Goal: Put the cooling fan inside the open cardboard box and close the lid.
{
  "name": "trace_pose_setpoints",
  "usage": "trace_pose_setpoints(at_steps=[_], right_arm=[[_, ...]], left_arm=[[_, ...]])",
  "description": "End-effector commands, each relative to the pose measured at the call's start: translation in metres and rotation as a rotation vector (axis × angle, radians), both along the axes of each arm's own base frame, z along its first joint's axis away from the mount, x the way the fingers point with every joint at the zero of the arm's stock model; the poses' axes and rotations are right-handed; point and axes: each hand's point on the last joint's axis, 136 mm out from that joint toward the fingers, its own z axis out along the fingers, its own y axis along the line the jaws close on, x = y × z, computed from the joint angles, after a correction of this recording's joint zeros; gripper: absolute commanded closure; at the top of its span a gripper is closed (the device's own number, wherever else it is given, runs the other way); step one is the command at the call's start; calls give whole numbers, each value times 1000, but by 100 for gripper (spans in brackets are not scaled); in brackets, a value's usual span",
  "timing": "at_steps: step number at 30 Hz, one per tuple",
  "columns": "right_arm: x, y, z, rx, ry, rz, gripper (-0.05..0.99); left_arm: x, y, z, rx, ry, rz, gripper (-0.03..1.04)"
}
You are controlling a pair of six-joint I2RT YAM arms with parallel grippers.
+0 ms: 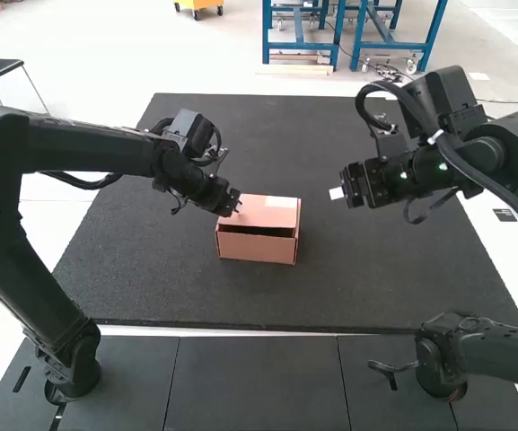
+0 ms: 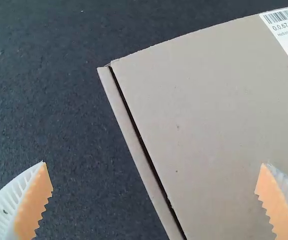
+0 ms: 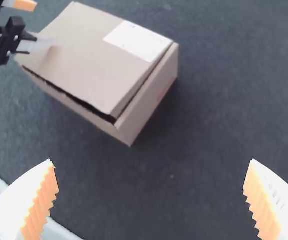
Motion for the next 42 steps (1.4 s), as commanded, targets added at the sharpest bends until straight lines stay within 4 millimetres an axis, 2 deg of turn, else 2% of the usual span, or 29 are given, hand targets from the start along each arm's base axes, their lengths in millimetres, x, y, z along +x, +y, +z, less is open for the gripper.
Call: trace_pose_setpoints(at_steps=[1,21,30,32,33,39,42], right_arm=[[-2,-2,5,13,-15,-9,9],[-8,-5,3,15,-10,-13,9],[-8,-6,3,15,-10,-15,9],[-8,-5,3,15,-10,-13,9],[-8,-5,4,16,-12,-13,9],[-1,-2,9,35,-45,-15,9],[7,3,20,86,-85,-41,9]], left_arm=[[-6,-6,3,-13,-13,-19,5],[-14,1,-27,5,-7,-11,5],[-16,1,-28,13,7,-12,5],[-16,3,-17,14,9,-6,5],[-16,3,-5,8,0,-6,5],[-2,0,101,-124,-239,9,5],[-3,8,139,-173,-338,23,5]])
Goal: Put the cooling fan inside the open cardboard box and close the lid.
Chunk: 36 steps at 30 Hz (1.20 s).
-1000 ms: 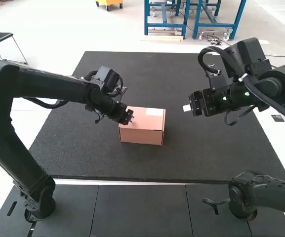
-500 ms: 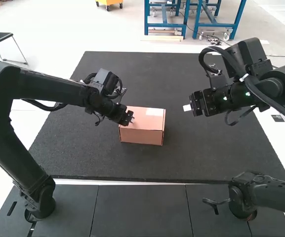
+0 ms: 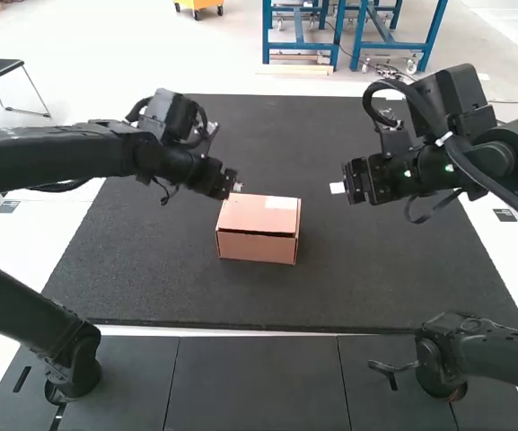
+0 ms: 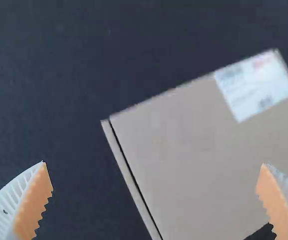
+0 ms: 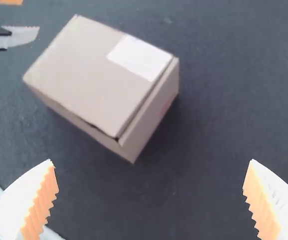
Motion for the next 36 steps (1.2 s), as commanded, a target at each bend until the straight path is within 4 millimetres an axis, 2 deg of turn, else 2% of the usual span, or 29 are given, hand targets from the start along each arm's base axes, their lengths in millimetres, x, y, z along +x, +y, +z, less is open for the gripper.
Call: trace_pose_setpoints(at_steps=[1,5,9,12,17,23,28,31,36], right_arm=[[6,2,9,56,-34,-42,9],[22,1,36,133,-142,-94,5],[35,-8,70,222,-312,-147,3],[40,-17,80,258,-378,-186,3],[43,-41,90,262,-524,-237,3],[36,-60,88,309,-673,-271,3],[35,-76,84,316,-760,-321,3],[38,-83,72,305,-787,-337,3],[44,-99,34,248,-801,-387,3]], left_arm=[[2,11,60,-68,-152,31,5],[-6,28,95,-116,-278,92,5],[-21,43,116,-191,-386,139,5],[-30,61,123,-224,-469,172,5],[-43,95,112,-247,-547,244,5],[-61,134,112,-282,-718,341,5],[-73,149,97,-290,-776,351,5],[-81,158,95,-290,-835,366,5],[-91,156,75,-297,-846,340,5]])
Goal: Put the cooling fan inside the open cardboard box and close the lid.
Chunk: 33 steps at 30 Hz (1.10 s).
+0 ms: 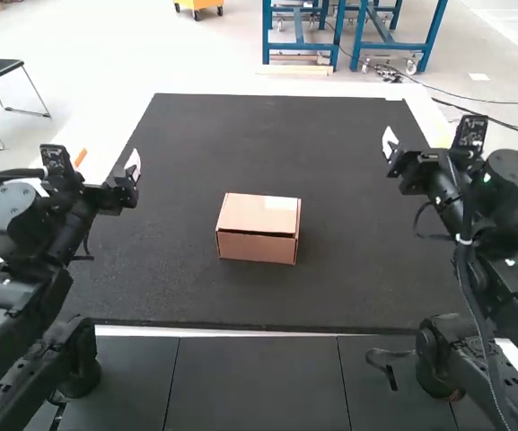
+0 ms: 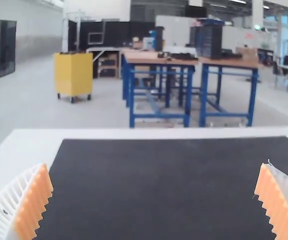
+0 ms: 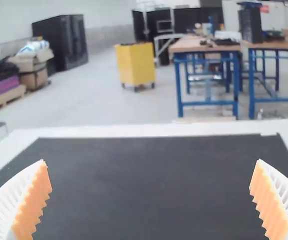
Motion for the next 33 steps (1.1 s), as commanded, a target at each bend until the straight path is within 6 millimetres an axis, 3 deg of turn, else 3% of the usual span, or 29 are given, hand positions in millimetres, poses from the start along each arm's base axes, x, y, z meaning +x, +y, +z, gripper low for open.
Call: trace_pose_setpoints(at_steps=[1,7,13,19,21,24,33], right_arm=[[0,-10,-17,-35,-9,-33,3],[-7,-18,-45,-22,-35,-30,3],[-20,-28,-56,37,-99,-68,3],[-15,-33,-76,100,-34,-103,3],[-13,-38,-105,79,79,-147,3],[-13,-43,-127,92,170,-183,3],[-13,-44,-130,71,177,-187,3]], left_arm=[[-8,-5,-5,3,-30,-35,5],[-25,-10,-7,7,-107,-74,5],[-20,-17,-33,5,-45,-115,5],[-14,-10,-63,2,79,-83,5],[-14,-9,-70,12,105,-79,5],[-13,-6,-79,47,135,-58,5],[-13,-6,-85,95,155,-52,5]])
